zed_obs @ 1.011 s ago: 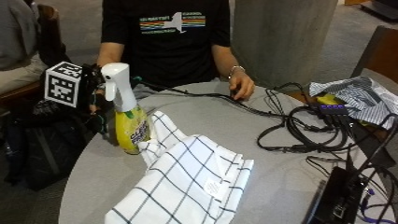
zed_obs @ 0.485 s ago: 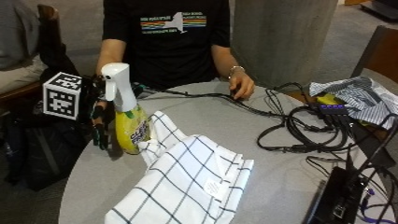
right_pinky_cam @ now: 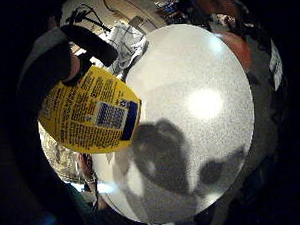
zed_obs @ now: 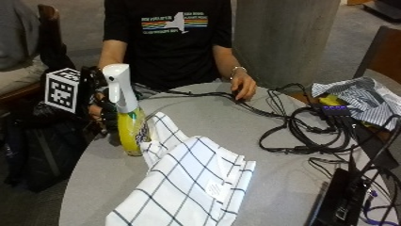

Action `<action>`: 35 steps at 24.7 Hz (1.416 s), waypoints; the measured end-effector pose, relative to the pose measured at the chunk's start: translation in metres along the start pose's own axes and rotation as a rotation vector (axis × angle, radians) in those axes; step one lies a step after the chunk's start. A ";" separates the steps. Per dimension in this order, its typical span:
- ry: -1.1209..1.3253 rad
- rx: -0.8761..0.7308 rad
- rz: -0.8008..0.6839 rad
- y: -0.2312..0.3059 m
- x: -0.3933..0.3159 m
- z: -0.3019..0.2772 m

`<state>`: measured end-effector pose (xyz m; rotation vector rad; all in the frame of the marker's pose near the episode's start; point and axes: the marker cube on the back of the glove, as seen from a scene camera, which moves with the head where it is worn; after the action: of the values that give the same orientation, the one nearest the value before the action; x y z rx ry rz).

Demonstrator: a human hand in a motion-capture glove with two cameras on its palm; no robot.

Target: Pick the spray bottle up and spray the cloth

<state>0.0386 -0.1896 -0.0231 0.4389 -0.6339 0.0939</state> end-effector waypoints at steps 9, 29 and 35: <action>-0.062 0.106 -0.036 0.006 0.001 -0.011; 0.022 -0.133 0.058 0.003 0.001 0.007; 0.076 -0.130 0.095 -0.014 0.005 0.016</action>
<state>0.0363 -0.2089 -0.0138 0.2786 -0.5826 0.1582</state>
